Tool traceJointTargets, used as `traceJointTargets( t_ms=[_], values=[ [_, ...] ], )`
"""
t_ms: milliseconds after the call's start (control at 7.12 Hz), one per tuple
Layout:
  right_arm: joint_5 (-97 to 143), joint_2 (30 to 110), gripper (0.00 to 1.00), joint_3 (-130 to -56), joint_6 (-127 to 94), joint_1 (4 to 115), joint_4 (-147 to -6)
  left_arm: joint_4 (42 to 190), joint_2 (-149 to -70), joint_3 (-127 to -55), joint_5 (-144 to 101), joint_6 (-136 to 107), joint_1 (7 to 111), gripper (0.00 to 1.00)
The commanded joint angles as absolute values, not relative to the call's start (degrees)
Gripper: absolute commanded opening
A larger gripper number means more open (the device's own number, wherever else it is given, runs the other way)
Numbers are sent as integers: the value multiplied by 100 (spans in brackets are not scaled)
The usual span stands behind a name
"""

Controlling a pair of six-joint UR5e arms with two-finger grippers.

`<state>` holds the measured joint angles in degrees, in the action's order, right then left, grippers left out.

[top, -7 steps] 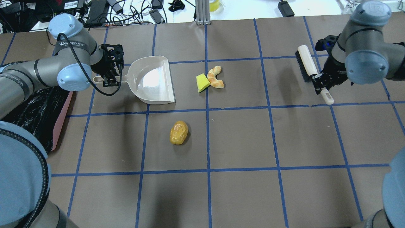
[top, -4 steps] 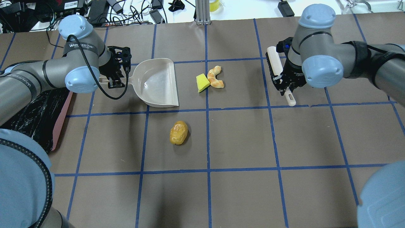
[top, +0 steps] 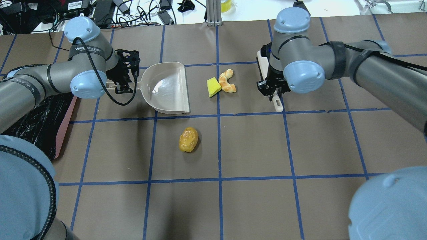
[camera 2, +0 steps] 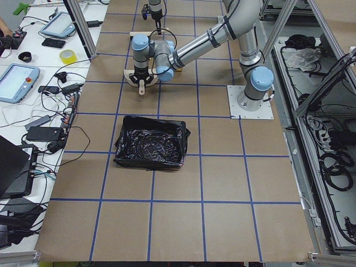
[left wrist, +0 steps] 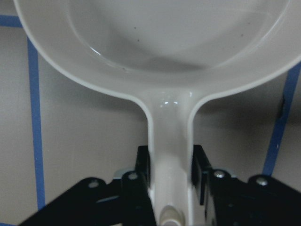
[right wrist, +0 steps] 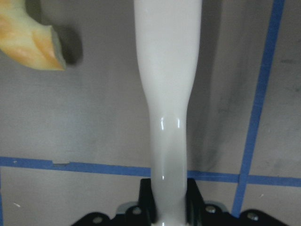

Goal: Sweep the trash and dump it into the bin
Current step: 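Lift the brush with the right gripper and carry it toward the sponge and peel, then sweep the yellow sponge and banana peel into the dustpan with the brush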

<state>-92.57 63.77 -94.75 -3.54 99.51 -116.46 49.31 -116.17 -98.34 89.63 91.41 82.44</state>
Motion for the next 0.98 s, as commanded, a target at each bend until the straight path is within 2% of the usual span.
traceJointTargets(
  t_ms=[0, 562, 843],
  values=[
    [-9246, 6232, 0, -9335, -929, 10378, -11654, 4931, -11663, -9835, 8965, 9115, 8244, 0],
    [-8773, 5820, 0, -8800, -2203, 11064, -11637, 4939, -11628, -9826, 8965, 9097, 8253, 0],
    [-8457, 5434, 0, -8168, -3002, 11442, -11602, 4957, -11646, -9844, 8982, 9097, 8253, 0]
  ],
)
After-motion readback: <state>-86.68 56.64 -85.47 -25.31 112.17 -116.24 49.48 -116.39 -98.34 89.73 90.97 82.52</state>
